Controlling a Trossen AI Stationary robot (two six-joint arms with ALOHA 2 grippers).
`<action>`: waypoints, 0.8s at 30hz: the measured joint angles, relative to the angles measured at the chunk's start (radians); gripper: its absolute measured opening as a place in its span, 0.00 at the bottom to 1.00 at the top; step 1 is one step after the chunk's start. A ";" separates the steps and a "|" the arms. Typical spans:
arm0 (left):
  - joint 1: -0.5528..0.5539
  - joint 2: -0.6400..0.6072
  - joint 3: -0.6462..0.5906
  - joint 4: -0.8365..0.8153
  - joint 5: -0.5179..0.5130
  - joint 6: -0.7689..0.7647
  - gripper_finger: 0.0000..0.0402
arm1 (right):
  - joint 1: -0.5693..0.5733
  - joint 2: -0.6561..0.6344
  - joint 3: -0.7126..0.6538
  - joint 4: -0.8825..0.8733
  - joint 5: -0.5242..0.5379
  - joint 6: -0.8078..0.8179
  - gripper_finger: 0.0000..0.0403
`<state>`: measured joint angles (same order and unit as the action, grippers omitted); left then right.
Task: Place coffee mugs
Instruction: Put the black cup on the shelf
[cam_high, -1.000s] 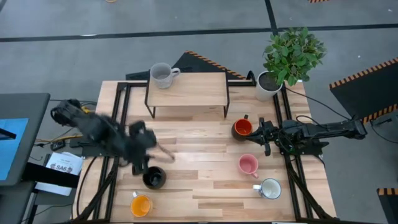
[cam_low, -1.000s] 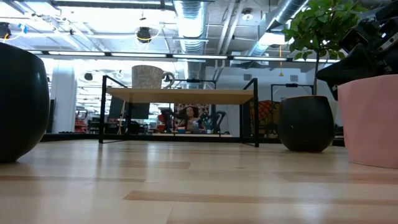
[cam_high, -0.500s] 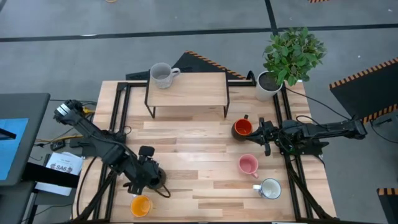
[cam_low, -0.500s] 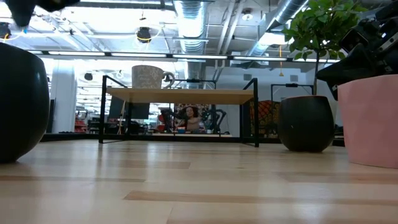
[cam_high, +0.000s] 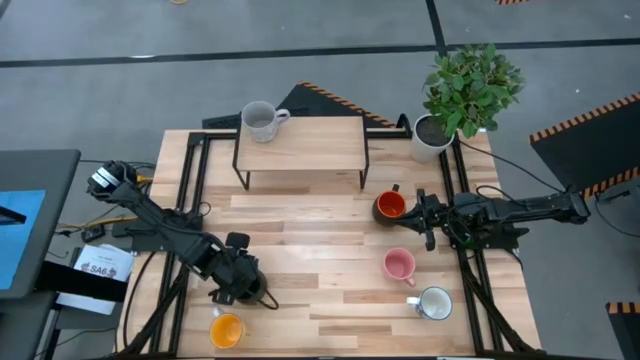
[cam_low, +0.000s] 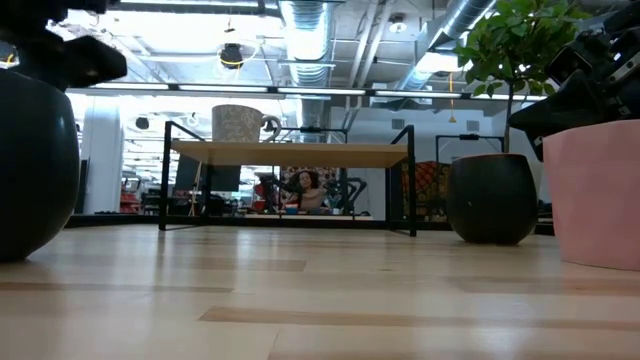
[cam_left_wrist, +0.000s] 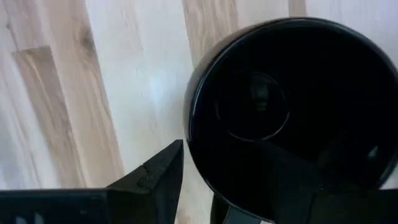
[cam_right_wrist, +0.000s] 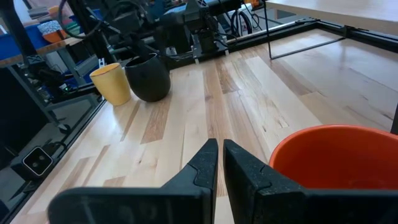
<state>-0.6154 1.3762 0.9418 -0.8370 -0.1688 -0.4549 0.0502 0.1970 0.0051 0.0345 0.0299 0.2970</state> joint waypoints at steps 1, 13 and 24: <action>0.009 0.000 -0.003 0.002 -0.001 -0.011 0.43 | 0.000 0.000 0.000 0.000 0.000 0.000 0.13; 0.156 0.002 0.060 -0.043 0.042 0.018 0.01 | 0.000 0.000 0.000 0.000 0.000 0.000 0.13; 0.599 0.000 0.602 -0.387 -0.072 0.098 0.01 | 0.000 0.000 0.000 0.000 0.000 0.000 0.13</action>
<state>-0.0162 1.3766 1.5434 -1.2244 -0.2409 -0.3571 0.0502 0.1970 0.0051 0.0345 0.0299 0.2966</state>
